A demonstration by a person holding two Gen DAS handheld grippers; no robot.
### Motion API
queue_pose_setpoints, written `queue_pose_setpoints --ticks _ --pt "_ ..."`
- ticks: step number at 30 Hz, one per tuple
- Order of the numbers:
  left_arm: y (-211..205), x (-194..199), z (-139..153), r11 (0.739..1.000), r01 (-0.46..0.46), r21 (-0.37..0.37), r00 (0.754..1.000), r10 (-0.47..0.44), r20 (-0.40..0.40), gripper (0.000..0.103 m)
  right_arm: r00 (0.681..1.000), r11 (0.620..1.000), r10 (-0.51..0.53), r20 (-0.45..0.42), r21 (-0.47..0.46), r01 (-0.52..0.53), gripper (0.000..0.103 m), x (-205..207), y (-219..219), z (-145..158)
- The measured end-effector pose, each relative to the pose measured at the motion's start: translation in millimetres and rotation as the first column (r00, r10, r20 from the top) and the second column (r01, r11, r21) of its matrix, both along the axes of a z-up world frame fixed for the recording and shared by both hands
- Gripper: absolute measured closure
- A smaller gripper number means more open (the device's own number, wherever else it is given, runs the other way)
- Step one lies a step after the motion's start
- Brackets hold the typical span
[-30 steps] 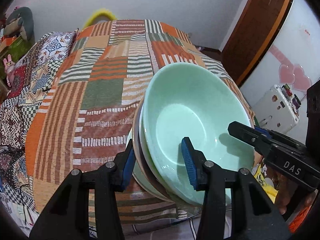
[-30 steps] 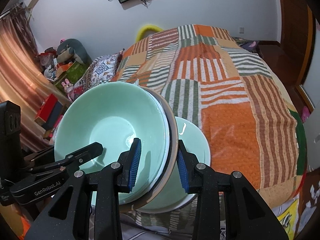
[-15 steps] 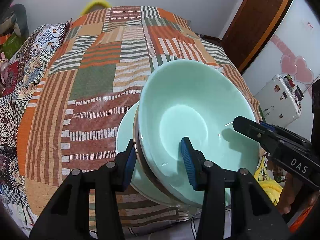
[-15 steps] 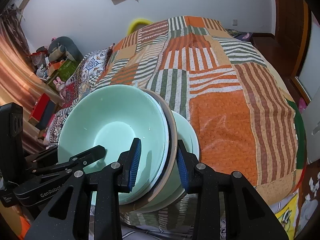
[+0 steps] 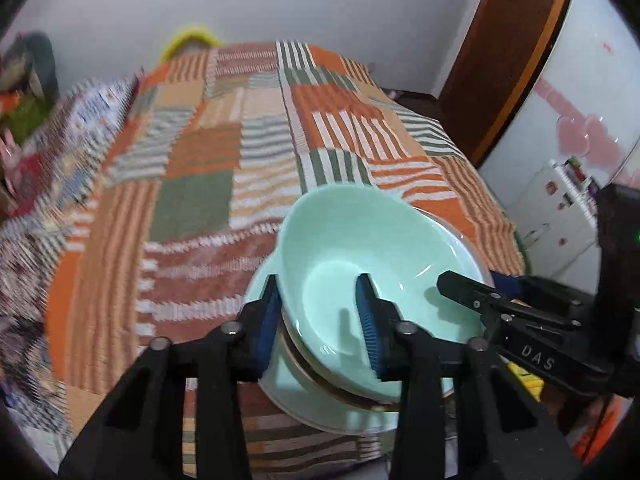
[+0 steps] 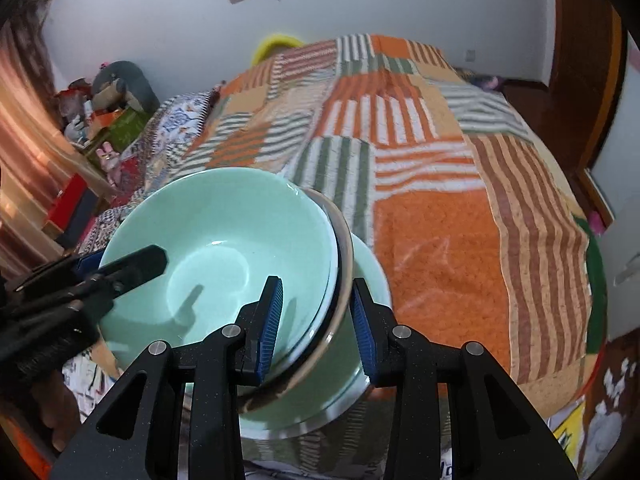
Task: Organize plates and bowls
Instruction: 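Lower the nested bowls onto the mint green plate, then open both tools and pull them back from the stack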
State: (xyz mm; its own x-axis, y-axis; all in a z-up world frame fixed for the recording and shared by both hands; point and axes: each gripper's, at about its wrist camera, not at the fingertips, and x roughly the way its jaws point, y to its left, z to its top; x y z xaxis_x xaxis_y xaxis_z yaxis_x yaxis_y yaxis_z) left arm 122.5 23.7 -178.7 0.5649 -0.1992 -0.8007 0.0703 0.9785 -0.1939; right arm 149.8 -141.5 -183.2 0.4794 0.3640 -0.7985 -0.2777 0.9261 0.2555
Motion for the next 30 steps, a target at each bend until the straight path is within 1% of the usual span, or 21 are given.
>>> queue_pose_setpoints --ticks 1,2,4,6,9,11,13,15,19,21,23,25,28,30 --pt "0 1 -3 1.000 0.005 -0.006 1.000 -0.005 -0.008 0.071 1.000 1.000 -0.005 -0.015 0.019 0.006 0.071 1 -4 -2" --pt "-2 -1 -2 1.000 0.000 0.009 1.000 0.000 0.004 0.071 0.999 0.999 -0.011 -0.037 0.050 0.013 0.071 3 -10 -5" --pt "-5 -2 -1 1.000 0.009 0.003 1.000 -0.009 0.003 0.070 0.997 0.997 -0.015 -0.070 0.076 0.021 0.071 5 -18 -9" --pt "-10 -2 0 1.000 0.001 0.019 1.000 -0.002 0.010 0.071 0.997 0.996 -0.018 -0.077 0.086 0.025 0.071 4 -20 -10" --pt "-12 -4 1 0.999 -0.003 0.045 1.000 0.002 0.025 0.070 0.998 0.997 -0.012 -0.065 0.079 0.017 0.069 0 -19 -8" --pt "-13 -4 1 0.999 -0.008 0.053 1.000 0.007 0.027 0.069 0.998 0.998 -0.008 -0.056 0.057 0.012 0.069 -2 -17 -7" --pt "-12 -4 0 0.998 -0.016 0.053 1.000 0.015 0.025 0.066 0.999 0.999 -0.008 -0.052 0.052 0.011 0.069 0 -14 -8" --pt "-9 -3 -1 0.999 -0.027 0.048 0.999 0.026 0.020 0.061 0.998 0.998 -0.010 -0.056 0.057 0.013 0.069 0 -14 -9" --pt "-5 -5 0 0.998 -0.043 0.048 0.999 0.042 0.021 0.053 0.999 0.998 -0.009 -0.051 0.064 0.012 0.069 1 -16 -5" --pt "-4 -8 3 0.997 -0.048 0.053 0.998 0.047 0.031 0.050 0.999 0.999 -0.012 -0.034 0.052 0.014 0.068 -1 -18 0" --pt "-2 -12 8 0.996 -0.057 0.067 0.997 0.054 0.046 0.049 1.000 0.999 -0.009 -0.003 0.050 0.009 0.062 -4 -19 8" --pt "1 -17 16 0.995 -0.068 0.071 0.996 0.063 0.066 0.049 0.999 0.999 -0.005 0.037 0.048 0.004 0.059 -8 -19 19" --pt "6 -24 30 0.995 -0.083 0.058 0.992 0.077 0.101 0.049 0.996 0.999 0.004 0.094 0.037 -0.008 0.058 -13 -18 36" --pt "9 -31 45 0.995 -0.093 0.046 0.987 0.086 0.139 0.049 0.993 0.999 0.010 0.122 0.038 -0.015 0.058 -16 -16 45"
